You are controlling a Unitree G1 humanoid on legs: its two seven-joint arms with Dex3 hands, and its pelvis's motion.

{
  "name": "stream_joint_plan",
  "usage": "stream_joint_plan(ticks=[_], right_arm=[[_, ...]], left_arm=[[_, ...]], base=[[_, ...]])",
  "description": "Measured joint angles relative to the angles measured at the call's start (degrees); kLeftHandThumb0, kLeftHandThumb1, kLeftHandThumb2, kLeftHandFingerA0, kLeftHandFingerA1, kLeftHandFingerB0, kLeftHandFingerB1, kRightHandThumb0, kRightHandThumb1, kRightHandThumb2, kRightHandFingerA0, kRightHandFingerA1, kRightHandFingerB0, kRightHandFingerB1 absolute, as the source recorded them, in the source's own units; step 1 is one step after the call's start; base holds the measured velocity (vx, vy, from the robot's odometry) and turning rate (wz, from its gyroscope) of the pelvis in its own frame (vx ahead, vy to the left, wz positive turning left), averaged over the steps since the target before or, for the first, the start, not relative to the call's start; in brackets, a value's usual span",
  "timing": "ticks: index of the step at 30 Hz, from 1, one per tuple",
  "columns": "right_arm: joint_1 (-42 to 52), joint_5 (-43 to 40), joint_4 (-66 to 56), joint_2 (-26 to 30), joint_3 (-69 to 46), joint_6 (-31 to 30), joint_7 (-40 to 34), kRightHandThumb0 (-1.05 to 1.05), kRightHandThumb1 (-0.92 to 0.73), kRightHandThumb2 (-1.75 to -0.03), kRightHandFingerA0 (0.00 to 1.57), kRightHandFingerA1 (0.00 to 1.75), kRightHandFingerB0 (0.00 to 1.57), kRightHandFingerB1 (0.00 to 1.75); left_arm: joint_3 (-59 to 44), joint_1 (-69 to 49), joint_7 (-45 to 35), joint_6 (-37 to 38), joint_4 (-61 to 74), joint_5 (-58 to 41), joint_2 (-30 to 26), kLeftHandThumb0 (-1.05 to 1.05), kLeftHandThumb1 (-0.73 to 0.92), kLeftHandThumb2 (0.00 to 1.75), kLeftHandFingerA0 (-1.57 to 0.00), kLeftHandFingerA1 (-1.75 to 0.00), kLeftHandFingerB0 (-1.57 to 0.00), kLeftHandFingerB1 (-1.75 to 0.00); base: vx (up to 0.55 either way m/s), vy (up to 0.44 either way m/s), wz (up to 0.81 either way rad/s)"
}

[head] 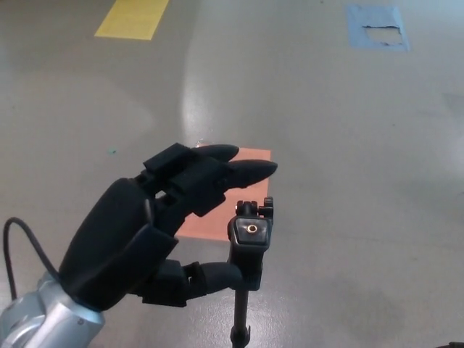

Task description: The robot uses its left hand to grab the top of a phone stand kept on the floor and rotates it anti-clockwise

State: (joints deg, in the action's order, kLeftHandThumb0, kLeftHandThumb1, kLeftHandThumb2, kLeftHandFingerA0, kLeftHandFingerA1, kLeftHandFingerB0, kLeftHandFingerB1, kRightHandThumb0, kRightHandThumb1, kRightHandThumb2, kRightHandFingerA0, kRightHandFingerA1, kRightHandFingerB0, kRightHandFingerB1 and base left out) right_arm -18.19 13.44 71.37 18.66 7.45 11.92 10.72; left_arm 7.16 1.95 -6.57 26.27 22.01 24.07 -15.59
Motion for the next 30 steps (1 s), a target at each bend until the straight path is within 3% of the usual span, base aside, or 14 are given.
stream_joint_plan(ticks=[5,6,8,13,14,16,17,18,20,21,30], right_arm=[[-0.1,0.0,0.0,0.0,0.0,0.0,0.2,-0.39,-0.73,-0.64,0.79,0.48,0.29,0.32],[-0.1,0.0,0.0,0.0,0.0,-0.1,0.2,-0.28,-0.52,-0.97,0.68,0.70,0.16,0.48],[-0.1,0.0,0.0,0.0,0.0,-0.1,0.3,-0.28,-0.53,-0.98,0.69,0.70,0.15,0.48],[-0.1,0.0,0.0,0.0,0.0,-0.1,0.5,-0.28,-0.53,-0.98,0.67,0.69,0.15,0.48],[-0.1,0.0,0.0,0.0,0.0,-0.1,0.5,-0.39,-0.73,-0.64,0.78,0.47,0.28,0.32],[-0.1,-0.1,0.0,0.0,0.0,-0.1,0.6,-0.39,-0.73,-0.64,0.78,0.47,0.28,0.32],[-0.1,-0.1,0.0,0.0,0.0,-0.1,0.6,-0.28,-0.52,-0.97,0.68,0.70,0.15,0.48],[-0.2,-0.1,0.0,0.0,0.0,-0.1,0.7,-0.28,-0.52,-0.97,0.68,0.70,0.15,0.48],[-0.2,-0.1,0.0,0.0,0.0,-0.1,0.7,-0.28,-0.52,-0.97,0.68,0.70,0.16,0.48],[-0.2,-0.1,0.0,0.0,0.0,-0.1,0.7,-0.39,-0.73,-0.64,0.79,0.47,0.29,0.32],[-0.3,-0.1,0.0,0.1,0.0,-0.1,0.8,-0.39,-0.73,-0.64,0.79,0.47,0.29,0.32]], left_arm=[[0.9,0.7,0.3,0.4,-1.5,1.1,0.0,-0.37,0.41,0.59,-0.21,-0.39,-0.18,-0.47],[1.2,0.8,0.4,0.5,-1.8,1.5,0.0,-0.36,0.41,0.59,-0.20,-0.39,-0.18,-0.47],[1.7,0.9,0.5,0.8,-2.3,2.3,0.0,-0.35,0.42,0.58,-0.22,-0.38,-0.19,-0.47],[2.5,1.3,0.8,0.9,-2.7,2.9,0.1,-0.35,0.41,0.58,-0.23,-0.37,-0.20,-0.46],[2.7,1.5,0.9,0.9,-2.8,3.1,0.1,-0.34,0.41,0.58,-0.23,-0.37,-0.19,-0.46],[2.8,1.7,1.0,1.0,-2.9,3.3,0.1,-0.35,0.42,0.58,-0.23,-0.37,-0.20,-0.46],[2.9,1.8,1.0,1.0,-3.0,3.5,0.1,-0.35,0.42,0.58,-0.23,-0.38,-0.20,-0.45],[3.0,1.9,1.1,1.0,-3.1,3.6,0.1,-0.35,0.42,0.58,-0.23,-0.38,-0.20,-0.45],[3.0,2.2,1.1,1.0,-3.4,4.0,0.1,-0.34,0.42,0.58,-0.23,-0.38,-0.20,-0.45],[3.1,2.3,1.2,1.0,-3.6,4.0,0.1,-0.35,0.42,0.58,-0.24,-0.38,-0.20,-0.45],[3.1,3.5,1.7,1.0,-5.2,4.9,0.1,-0.38,0.41,0.59,-0.25,-0.38,-0.20,-0.46]], base=[[0.00,0.000,0.00],[0.00,0.000,0.00],[0.00,0.000,0.00],[0.00,0.000,0.00],[0.00,0.000,0.00],[0.00,0.000,0.00],[0.00,0.000,0.00],[0.00,0.000,0.00],[0.00,0.000,0.00],[0.00,0.000,0.00],[0.00,0.000,0.00]])
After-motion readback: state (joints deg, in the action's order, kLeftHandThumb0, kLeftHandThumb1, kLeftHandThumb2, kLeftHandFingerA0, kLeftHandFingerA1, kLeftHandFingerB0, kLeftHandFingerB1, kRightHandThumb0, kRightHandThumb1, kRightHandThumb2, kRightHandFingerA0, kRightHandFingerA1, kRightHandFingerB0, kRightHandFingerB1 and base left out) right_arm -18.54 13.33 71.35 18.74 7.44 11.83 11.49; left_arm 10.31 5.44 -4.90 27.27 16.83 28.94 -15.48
